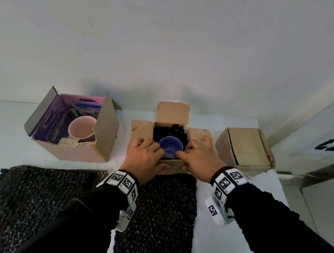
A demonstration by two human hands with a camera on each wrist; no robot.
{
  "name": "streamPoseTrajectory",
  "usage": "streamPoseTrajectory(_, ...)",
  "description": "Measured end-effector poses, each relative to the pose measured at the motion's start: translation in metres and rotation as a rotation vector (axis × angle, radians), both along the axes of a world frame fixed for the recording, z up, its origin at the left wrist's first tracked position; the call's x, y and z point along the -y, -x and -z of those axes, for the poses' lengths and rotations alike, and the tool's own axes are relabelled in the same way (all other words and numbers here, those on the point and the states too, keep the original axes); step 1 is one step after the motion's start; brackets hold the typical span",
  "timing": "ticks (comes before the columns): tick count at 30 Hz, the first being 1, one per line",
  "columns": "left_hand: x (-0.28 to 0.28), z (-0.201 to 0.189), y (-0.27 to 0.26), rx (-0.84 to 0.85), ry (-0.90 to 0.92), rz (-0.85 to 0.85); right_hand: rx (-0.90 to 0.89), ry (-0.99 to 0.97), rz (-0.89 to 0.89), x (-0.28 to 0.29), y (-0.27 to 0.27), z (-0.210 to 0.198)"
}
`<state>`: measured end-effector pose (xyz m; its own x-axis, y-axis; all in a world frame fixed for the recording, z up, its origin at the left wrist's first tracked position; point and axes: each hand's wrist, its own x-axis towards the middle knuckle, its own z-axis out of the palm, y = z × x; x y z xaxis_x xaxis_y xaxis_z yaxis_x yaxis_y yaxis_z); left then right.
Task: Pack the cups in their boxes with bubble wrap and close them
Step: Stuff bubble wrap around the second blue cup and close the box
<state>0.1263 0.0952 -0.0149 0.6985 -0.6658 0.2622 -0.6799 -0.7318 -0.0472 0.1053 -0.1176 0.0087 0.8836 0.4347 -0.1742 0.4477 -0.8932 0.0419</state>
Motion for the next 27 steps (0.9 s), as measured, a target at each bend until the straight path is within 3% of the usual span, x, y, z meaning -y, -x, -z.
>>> streamPoseTrajectory(5, -0.005, 0.005, -0.001, -0.013, -0.049, 0.034, -0.002, -0.034, 0.009, 0.0, 0.002, -0.001)
streamPoseTrajectory(14, 0.002, -0.004, 0.006, -0.182, -0.128, -0.206, -0.205, 0.036, 0.048, -0.011, -0.004, -0.009)
streamPoseTrajectory(17, 0.004, -0.02, -0.015, -0.224, -0.149, -0.226, -0.254, -0.206, 0.088, -0.003, -0.014, -0.019)
streamPoseTrajectory(19, 0.002, -0.029, -0.027, -0.16, -0.168, -0.233, -0.135, -0.328, 0.142, 0.0, -0.029, -0.023)
streamPoseTrajectory(21, -0.001, -0.033, -0.034, -0.143, -0.249, -0.223, -0.02, -0.197, 0.155, -0.002, -0.042, -0.025)
streamPoseTrajectory(24, 0.005, -0.029, -0.036, -0.162, -0.346, -0.192, -0.038, 0.009, 0.171, -0.009, -0.054, -0.018)
streamPoseTrajectory(27, 0.012, -0.023, -0.038, -0.165, -0.356, -0.201, -0.038, 0.062, 0.18, -0.011, -0.058, -0.009)
